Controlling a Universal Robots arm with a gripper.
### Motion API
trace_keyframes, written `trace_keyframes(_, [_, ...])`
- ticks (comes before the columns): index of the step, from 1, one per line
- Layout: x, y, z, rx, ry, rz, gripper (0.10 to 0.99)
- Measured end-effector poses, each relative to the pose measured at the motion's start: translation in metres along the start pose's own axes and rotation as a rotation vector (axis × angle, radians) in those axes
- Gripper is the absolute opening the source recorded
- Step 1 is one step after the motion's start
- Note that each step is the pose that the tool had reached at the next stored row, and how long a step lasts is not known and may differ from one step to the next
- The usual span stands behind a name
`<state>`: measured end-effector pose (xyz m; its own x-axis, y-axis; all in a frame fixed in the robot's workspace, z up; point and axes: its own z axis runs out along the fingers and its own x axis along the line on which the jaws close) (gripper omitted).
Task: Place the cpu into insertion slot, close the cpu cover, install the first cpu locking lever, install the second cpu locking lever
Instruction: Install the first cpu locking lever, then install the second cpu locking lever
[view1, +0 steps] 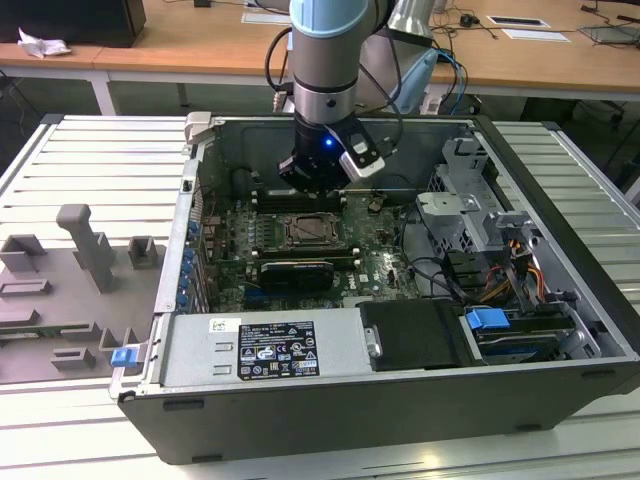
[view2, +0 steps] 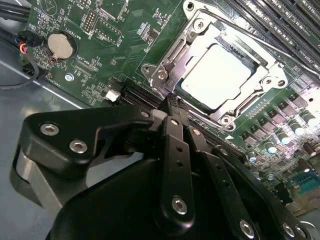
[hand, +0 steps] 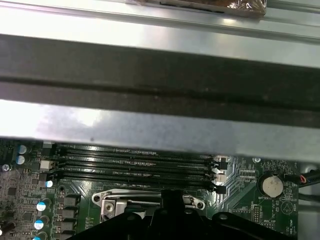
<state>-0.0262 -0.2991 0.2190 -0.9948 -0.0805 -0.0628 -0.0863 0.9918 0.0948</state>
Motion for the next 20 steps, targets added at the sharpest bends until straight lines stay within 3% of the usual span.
trace_keyframes(10, [0.0003, -0.0035, -0.0004, 0.0, 0.0, 0.0, 0.106])
trace_keyframes(15, [0.0002, -0.0107, -0.0012, 0.0, 0.0011, 0.0, 0.106])
trace_keyframes(20, [-0.0006, -0.01, -0.015, 0.0, 0.0059, 0.001, 0.106])
